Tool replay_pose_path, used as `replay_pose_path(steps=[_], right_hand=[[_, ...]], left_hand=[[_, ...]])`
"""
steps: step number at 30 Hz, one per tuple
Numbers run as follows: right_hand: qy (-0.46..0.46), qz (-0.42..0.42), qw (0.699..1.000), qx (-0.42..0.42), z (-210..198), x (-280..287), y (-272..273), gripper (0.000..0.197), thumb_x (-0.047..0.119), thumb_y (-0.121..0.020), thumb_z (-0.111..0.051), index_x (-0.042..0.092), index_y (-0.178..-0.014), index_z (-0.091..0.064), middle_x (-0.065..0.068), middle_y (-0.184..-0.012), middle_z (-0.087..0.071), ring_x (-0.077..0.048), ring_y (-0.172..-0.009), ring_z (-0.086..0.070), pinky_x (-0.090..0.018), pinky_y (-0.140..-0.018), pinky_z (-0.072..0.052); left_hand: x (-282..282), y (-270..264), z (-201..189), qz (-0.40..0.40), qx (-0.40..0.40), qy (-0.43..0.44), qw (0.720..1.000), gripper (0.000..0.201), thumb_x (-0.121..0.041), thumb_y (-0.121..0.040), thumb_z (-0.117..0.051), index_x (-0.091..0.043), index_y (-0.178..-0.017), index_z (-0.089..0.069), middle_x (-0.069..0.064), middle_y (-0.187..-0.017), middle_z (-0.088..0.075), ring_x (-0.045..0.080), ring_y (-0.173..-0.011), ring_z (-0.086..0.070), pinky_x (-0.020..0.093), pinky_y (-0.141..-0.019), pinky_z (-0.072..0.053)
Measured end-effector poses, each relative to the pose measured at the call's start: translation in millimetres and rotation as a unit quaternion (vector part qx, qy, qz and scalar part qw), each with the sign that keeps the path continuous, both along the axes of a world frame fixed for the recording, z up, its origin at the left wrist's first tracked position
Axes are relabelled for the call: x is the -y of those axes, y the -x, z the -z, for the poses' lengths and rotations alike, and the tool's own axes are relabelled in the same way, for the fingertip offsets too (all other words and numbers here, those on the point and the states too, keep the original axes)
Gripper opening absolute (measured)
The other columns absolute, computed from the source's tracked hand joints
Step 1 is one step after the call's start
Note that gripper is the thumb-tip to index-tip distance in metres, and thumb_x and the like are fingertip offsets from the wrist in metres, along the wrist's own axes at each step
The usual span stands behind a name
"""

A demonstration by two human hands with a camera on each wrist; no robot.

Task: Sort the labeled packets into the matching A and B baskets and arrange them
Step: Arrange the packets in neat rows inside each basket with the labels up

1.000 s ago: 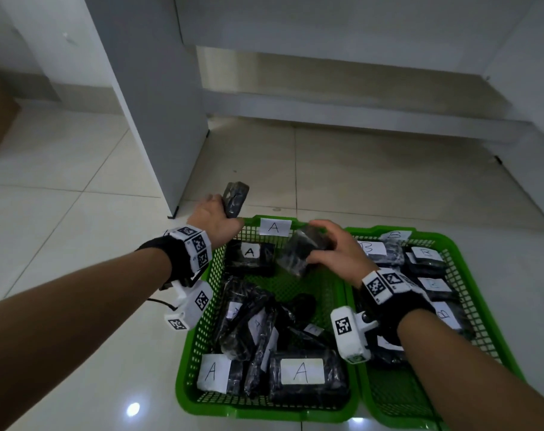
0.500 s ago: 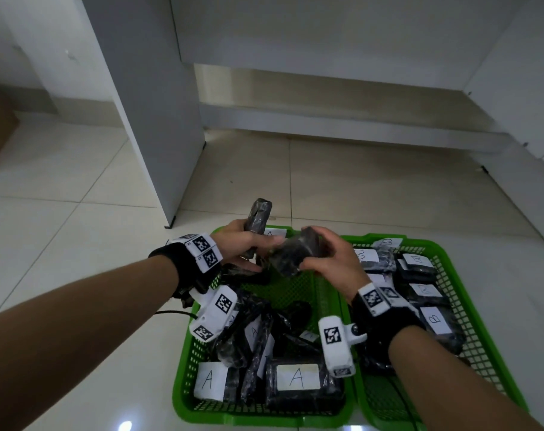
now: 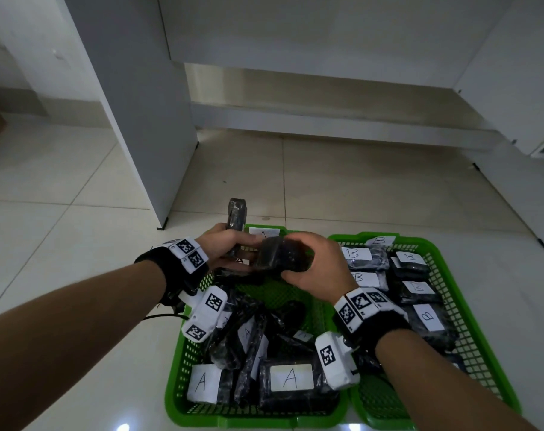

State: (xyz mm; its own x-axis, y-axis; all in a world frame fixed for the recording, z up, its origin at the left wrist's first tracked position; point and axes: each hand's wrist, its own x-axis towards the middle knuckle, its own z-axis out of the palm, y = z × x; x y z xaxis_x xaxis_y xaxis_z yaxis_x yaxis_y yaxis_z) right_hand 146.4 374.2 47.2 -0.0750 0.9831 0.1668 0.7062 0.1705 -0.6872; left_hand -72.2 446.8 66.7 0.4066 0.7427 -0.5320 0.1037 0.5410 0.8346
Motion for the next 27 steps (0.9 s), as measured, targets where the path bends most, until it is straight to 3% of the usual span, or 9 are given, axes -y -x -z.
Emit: replay_pose_path(steps=[3, 7, 9, 11, 14, 17, 21, 24, 27], right_hand=[[-0.060, -0.022, 0.996, 0.061, 4.6, 0.3, 5.3, 0.052, 0.021, -0.066, -0.088, 0.017, -0.115, -0.068, 0.006, -0.110, -0.063, -0.012, -0.104, -0.054, -0.037, -0.094, -0.049], [-0.023, 0.000, 0.998, 0.057, 12.5, -1.0, 4.4, 0.080, 0.037, -0.061, -0.093, 0.022, -0.130, -0.057, 0.009, -0.130, -0.049, -0.008, -0.118, -0.047, -0.018, -0.100, -0.040], [0.032, 0.026, 0.999, -0.001, 12.4, -3.1, -0.9, 0.096, 0.046, -0.059, -0.092, 0.028, -0.142, -0.047, 0.011, -0.145, -0.043, -0.008, -0.129, -0.044, -0.025, -0.106, -0.039], [0.120, 0.033, 0.989, -0.081, 9.4, -6.4, -4.6, 0.097, 0.044, -0.062, -0.092, 0.030, -0.146, -0.045, 0.010, -0.149, -0.046, -0.009, -0.131, -0.046, -0.034, -0.108, -0.042], [0.156, 0.013, 0.987, -0.046, 5.3, -10.7, -4.4, 0.076, 0.028, -0.070, -0.091, 0.023, -0.138, -0.057, 0.005, -0.134, -0.060, -0.012, -0.120, -0.057, -0.041, -0.106, -0.049], [0.103, -0.029, 0.991, 0.082, -0.8, -10.9, -2.2, 0.064, 0.036, -0.069, -0.090, 0.019, -0.124, -0.062, 0.003, -0.118, -0.062, -0.013, -0.108, -0.056, -0.033, -0.096, -0.049], [0.092, -0.006, 0.987, 0.129, -4.6, -18.0, -2.9, 0.063, 0.042, -0.068, -0.087, 0.021, -0.121, -0.061, 0.002, -0.108, -0.067, -0.016, -0.096, -0.064, -0.038, -0.084, -0.058], [0.121, 0.048, 0.982, 0.135, 1.6, -22.3, -1.6, 0.054, 0.048, -0.070, -0.079, 0.021, -0.113, -0.061, 0.003, -0.097, -0.069, -0.017, -0.083, -0.066, -0.035, -0.075, -0.060], [0.152, 0.068, 0.970, 0.178, 12.4, -19.8, 5.3, 0.045, 0.051, -0.074, -0.075, 0.019, -0.102, -0.060, 0.002, -0.089, -0.067, -0.019, -0.079, -0.065, -0.034, -0.072, -0.059]], left_hand=[[1.1, -4.7, -2.0, 0.064, -0.019, -0.022, 0.998, 0.049, -0.031, -0.079, -0.082, -0.001, -0.116, -0.068, 0.015, -0.112, -0.073, 0.030, -0.106, -0.070, 0.050, -0.092, -0.055], [-4.4, -9.4, 5.0, 0.066, -0.119, -0.135, 0.982, 0.048, -0.018, -0.050, -0.095, -0.007, -0.092, -0.074, 0.009, -0.096, -0.076, 0.028, -0.095, -0.072, 0.047, -0.089, -0.058], [-8.3, -8.6, 9.4, 0.065, -0.151, -0.175, 0.971, 0.054, -0.013, -0.041, -0.095, -0.014, -0.091, -0.075, 0.003, -0.095, -0.077, 0.023, -0.093, -0.072, 0.044, -0.091, -0.056], [-7.9, -9.4, 11.7, 0.071, -0.149, -0.194, 0.967, 0.055, 0.000, -0.046, -0.092, -0.015, -0.096, -0.075, 0.000, -0.095, -0.077, 0.018, -0.092, -0.072, 0.035, -0.086, -0.057], [-3.1, -14.8, 11.5, 0.073, -0.146, -0.219, 0.962, 0.055, 0.008, -0.050, -0.089, -0.014, -0.099, -0.075, 0.001, -0.095, -0.077, 0.017, -0.091, -0.072, 0.023, -0.076, -0.055], [-3.6, -16.9, 14.0, 0.084, -0.157, -0.224, 0.958, 0.056, 0.005, -0.051, -0.089, -0.019, -0.100, -0.075, -0.002, -0.098, -0.077, 0.012, -0.091, -0.071, 0.017, -0.074, -0.053], [-8.0, -22.4, 23.5, 0.080, -0.143, -0.233, 0.959, 0.062, -0.009, -0.053, -0.089, -0.020, -0.111, -0.071, -0.006, -0.107, -0.075, 0.010, -0.097, -0.070, 0.028, -0.087, -0.056], [-17.1, -20.4, 27.2, 0.077, -0.289, -0.303, 0.905, 0.048, -0.022, -0.062, -0.086, -0.023, -0.105, -0.065, -0.006, -0.096, -0.071, 0.013, -0.085, -0.068, 0.026, -0.071, -0.054], [-24.4, -9.4, 29.0, 0.134, -0.400, -0.313, 0.851, 0.045, -0.028, -0.067, -0.084, -0.022, -0.104, -0.060, 0.001, -0.093, -0.067, 0.024, -0.085, -0.065, 0.034, -0.073, -0.056]])
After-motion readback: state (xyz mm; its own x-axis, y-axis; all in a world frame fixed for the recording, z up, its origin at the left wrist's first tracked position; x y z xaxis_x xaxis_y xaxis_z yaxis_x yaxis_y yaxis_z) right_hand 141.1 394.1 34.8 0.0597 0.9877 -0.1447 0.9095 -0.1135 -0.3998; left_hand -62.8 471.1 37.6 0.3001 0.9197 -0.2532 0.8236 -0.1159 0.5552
